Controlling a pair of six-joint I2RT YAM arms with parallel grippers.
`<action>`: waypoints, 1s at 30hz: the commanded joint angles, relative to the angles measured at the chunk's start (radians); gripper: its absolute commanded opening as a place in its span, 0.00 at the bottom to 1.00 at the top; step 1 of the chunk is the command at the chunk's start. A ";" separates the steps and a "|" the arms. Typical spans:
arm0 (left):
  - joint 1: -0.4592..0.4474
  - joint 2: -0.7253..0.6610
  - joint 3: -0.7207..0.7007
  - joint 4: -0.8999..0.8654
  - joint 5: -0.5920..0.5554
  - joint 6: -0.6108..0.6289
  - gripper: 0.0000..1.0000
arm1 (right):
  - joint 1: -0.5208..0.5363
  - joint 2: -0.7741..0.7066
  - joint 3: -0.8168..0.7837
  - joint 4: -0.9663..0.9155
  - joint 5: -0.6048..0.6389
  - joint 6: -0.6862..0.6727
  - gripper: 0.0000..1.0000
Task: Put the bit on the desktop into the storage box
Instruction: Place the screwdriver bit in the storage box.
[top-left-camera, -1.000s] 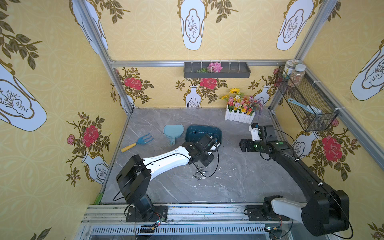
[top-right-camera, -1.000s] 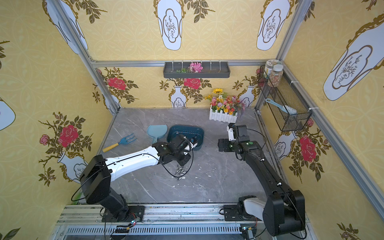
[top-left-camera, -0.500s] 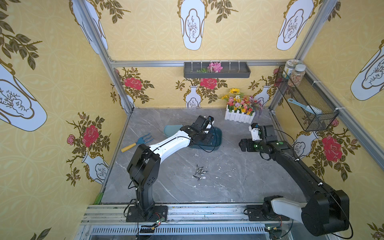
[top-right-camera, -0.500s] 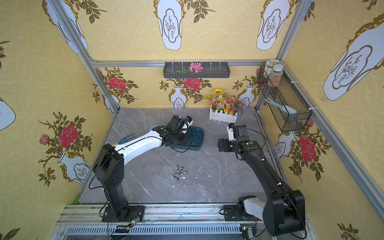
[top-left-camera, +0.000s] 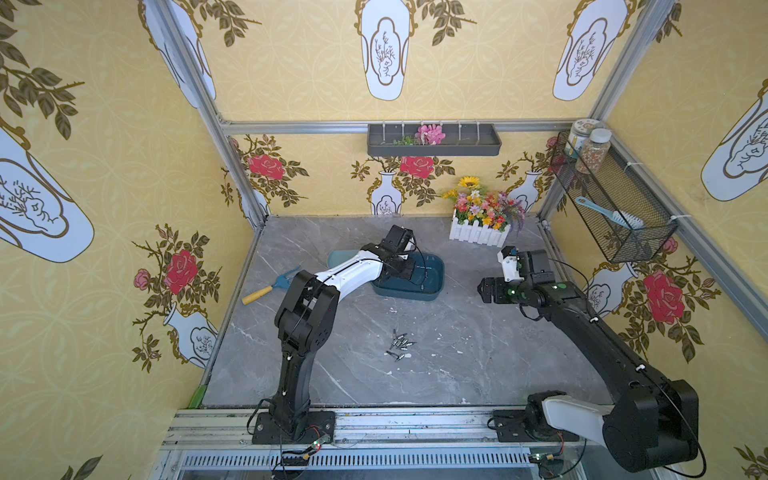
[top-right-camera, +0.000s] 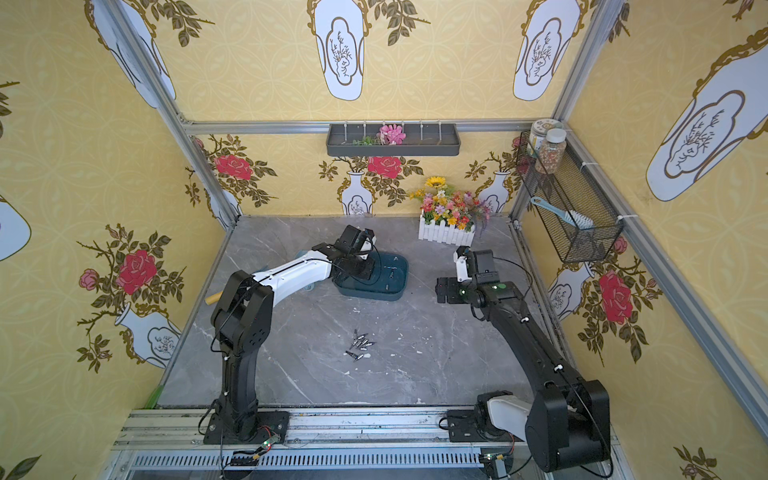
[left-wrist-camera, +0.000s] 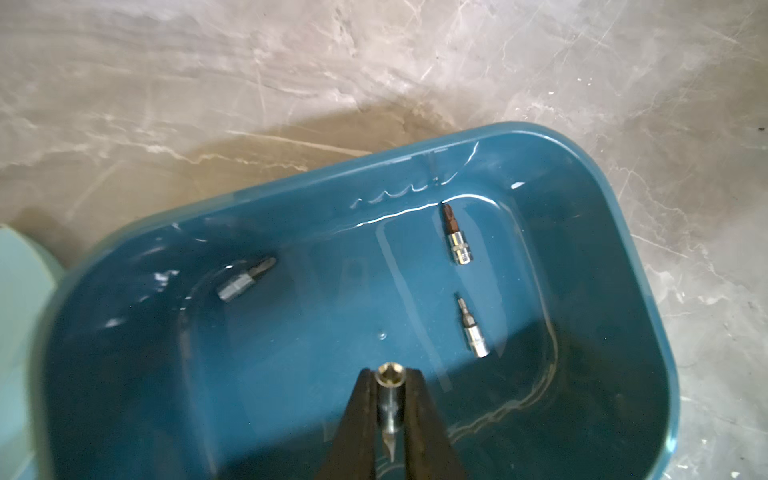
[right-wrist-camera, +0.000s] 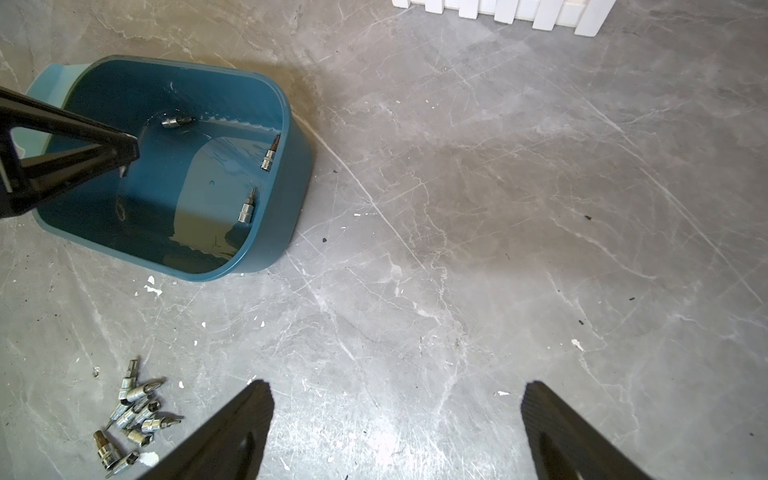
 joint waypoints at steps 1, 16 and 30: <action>0.004 0.022 0.007 -0.018 -0.008 -0.021 0.00 | 0.000 0.002 0.002 0.026 -0.002 -0.003 0.97; 0.004 0.024 0.006 -0.017 -0.016 -0.026 0.06 | -0.001 0.004 -0.001 0.029 0.002 -0.002 0.97; 0.004 -0.054 -0.037 0.000 -0.021 -0.026 0.39 | 0.000 0.001 -0.002 0.029 0.001 -0.004 0.97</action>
